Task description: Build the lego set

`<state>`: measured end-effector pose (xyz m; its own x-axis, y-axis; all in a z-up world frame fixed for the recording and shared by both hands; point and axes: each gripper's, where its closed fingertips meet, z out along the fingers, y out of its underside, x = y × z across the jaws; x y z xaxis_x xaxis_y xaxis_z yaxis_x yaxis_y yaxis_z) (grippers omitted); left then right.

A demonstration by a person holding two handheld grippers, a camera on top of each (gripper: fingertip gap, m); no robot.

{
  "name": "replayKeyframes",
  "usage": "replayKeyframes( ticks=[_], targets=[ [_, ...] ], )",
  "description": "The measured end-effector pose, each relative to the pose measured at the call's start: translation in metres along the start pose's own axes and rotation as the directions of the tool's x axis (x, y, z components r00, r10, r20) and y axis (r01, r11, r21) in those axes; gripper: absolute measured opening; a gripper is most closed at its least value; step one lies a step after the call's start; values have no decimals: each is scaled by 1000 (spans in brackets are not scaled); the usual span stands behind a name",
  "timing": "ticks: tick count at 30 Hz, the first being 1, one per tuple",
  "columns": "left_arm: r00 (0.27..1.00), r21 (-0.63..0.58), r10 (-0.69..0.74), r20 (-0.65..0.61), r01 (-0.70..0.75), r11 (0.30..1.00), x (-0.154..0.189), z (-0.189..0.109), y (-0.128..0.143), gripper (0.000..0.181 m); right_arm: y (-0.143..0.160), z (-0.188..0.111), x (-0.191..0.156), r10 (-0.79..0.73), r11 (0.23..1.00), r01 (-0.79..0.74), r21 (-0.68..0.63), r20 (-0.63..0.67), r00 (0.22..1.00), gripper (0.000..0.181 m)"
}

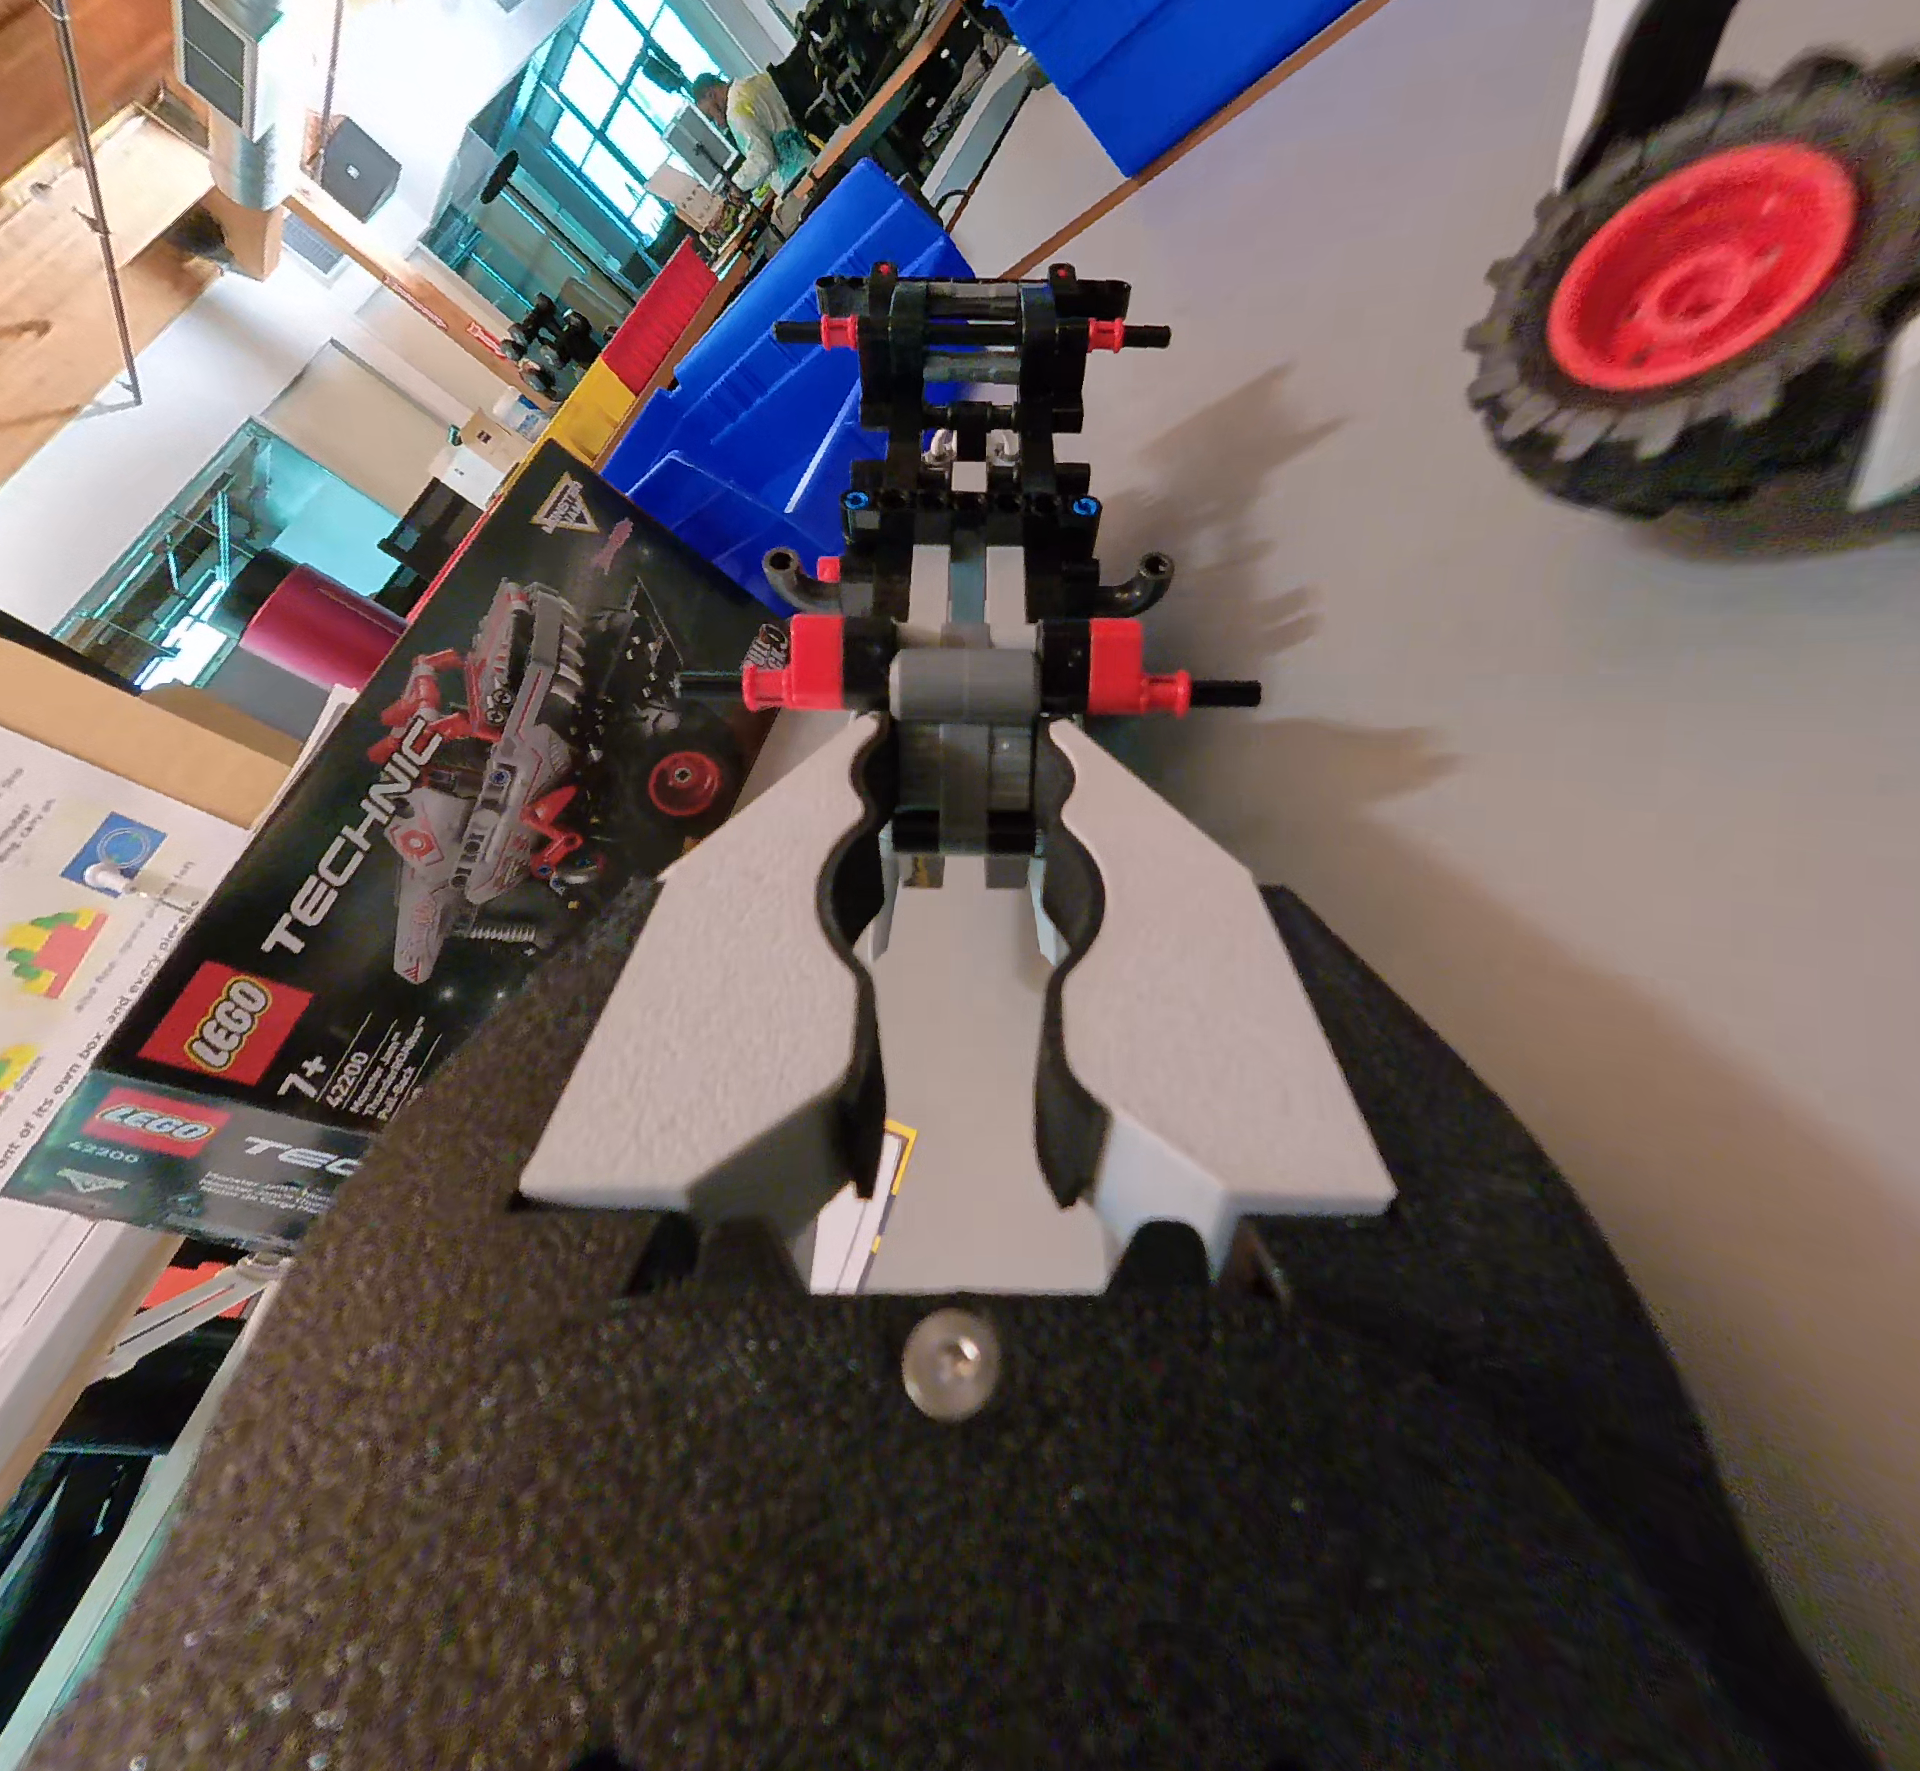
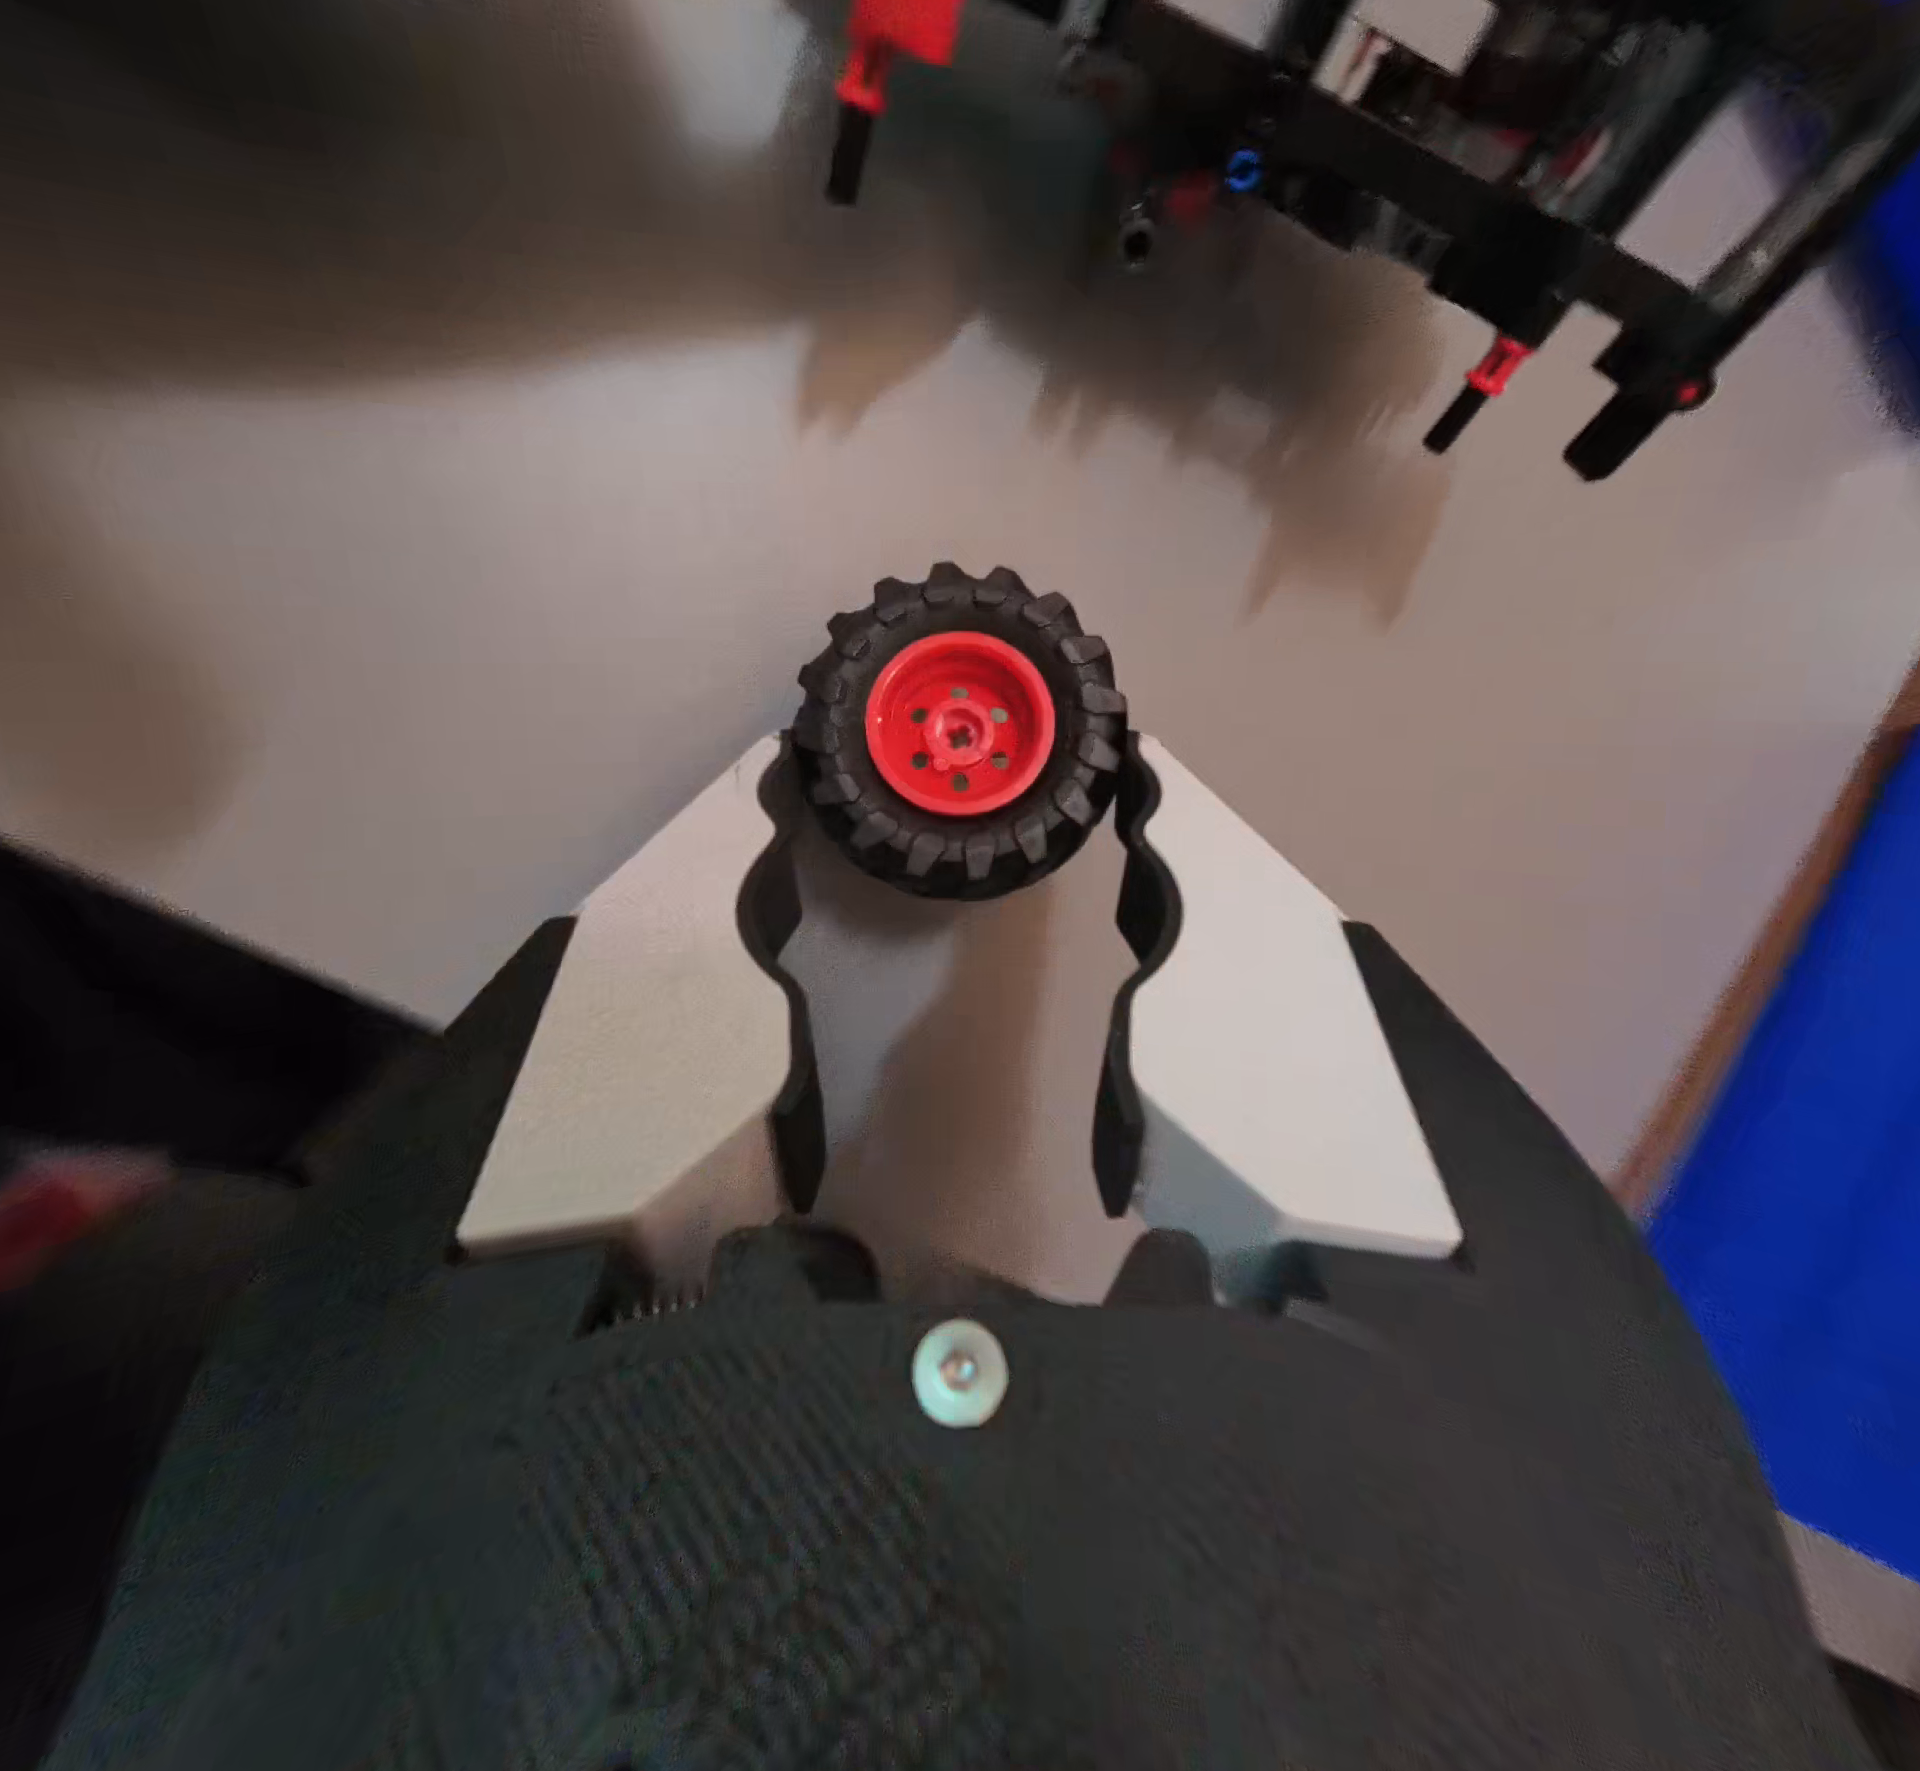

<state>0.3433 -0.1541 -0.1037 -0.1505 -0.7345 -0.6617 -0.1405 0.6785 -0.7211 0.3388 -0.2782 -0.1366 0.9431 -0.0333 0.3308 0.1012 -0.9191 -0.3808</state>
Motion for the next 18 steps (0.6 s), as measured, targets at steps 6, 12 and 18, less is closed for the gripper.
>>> replayKeyframes(
  ticks=[6,12,18],
  targets=[
    [1000,0,4,0,-4,1000,1,0,0,23,15,4,-10,-402,779,496,-385,300,865,60],
    [1000,-1,15,-1,-15,1000,1,-1,1,23,-2,17,-23,-372,813,509,-283,421,828,63],
    [1000,-1,-1,-7,1,1000,1,0,2,23,-12,24,-35,-281,916,373,-148,427,859,67]
  ],
)
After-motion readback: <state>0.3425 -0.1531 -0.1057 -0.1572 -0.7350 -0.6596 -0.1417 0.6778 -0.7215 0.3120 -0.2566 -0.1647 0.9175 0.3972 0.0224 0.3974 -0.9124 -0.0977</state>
